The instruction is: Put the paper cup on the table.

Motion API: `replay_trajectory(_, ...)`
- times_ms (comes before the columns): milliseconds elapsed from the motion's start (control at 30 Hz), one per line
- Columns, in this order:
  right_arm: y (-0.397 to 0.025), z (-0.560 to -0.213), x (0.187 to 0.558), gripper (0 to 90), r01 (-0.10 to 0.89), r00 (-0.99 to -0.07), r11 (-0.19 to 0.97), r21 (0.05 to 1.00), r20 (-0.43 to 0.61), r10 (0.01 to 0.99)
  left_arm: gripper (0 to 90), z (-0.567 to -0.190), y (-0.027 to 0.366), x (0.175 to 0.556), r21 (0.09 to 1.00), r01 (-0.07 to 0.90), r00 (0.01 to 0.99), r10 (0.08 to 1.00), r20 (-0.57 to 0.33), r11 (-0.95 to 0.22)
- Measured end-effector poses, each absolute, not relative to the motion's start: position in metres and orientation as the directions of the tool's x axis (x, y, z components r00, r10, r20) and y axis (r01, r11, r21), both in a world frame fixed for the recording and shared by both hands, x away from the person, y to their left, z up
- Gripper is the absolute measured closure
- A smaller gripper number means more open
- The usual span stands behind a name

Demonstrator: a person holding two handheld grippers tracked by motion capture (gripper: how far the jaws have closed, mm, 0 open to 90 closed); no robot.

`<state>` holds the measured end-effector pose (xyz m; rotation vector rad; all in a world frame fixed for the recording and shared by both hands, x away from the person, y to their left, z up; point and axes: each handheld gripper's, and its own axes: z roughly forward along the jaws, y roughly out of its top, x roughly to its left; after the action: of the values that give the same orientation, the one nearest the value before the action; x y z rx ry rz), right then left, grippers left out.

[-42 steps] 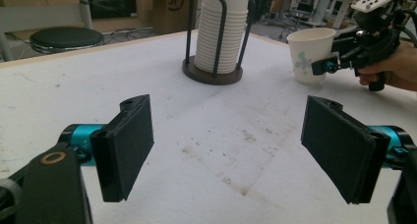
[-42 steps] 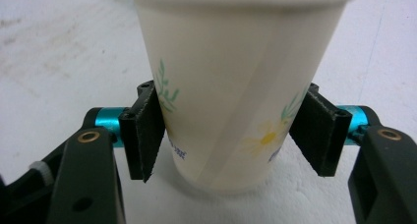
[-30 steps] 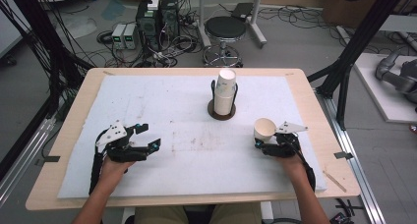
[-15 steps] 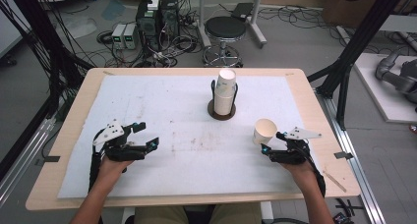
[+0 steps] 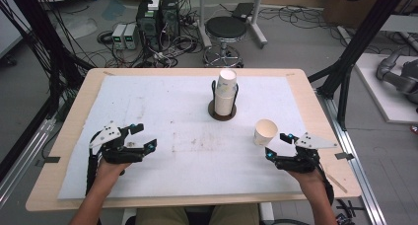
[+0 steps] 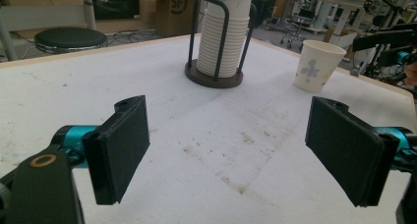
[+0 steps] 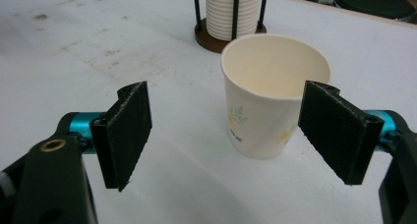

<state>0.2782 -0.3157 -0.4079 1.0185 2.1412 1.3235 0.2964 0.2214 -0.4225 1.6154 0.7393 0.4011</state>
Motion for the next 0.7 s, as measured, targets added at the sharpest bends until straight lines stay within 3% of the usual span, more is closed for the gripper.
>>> replay_trajectory(700, -0.304, -0.395, 0.277, 20.7, 0.321, -0.672, 0.245, 0.915, 0.038, 0.739, 16.9, -0.416, 0.224, 0.284, 0.982, 0.186, 0.729, 0.675, -0.108, -0.043)
